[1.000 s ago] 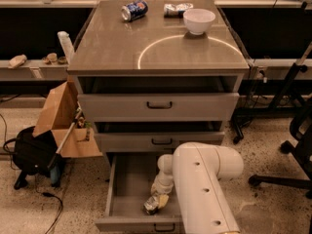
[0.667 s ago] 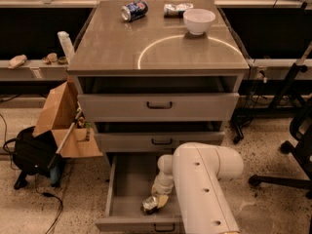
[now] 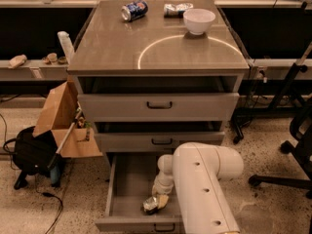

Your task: Pick 7up can from bottom drawer and place on counter

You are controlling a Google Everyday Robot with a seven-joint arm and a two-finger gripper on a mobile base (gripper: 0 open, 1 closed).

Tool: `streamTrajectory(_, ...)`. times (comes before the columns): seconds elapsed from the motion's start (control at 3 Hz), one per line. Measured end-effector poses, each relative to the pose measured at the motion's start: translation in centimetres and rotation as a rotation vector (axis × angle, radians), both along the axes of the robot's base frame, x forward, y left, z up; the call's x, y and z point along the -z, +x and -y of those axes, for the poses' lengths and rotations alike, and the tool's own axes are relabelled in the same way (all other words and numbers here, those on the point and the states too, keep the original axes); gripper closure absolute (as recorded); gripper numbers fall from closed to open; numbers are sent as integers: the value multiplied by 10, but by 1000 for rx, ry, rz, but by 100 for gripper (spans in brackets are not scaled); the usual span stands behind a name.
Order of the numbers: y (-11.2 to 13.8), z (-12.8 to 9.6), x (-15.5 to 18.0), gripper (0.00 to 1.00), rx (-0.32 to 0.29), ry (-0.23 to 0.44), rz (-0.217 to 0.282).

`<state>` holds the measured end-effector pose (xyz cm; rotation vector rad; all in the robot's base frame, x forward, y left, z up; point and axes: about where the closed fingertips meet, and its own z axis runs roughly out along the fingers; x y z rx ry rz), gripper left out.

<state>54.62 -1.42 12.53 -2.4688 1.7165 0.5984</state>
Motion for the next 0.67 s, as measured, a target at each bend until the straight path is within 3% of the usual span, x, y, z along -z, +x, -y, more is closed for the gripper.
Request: streamTrajectory(0.67, -10, 5, -31, 100, -71, 62, 4)
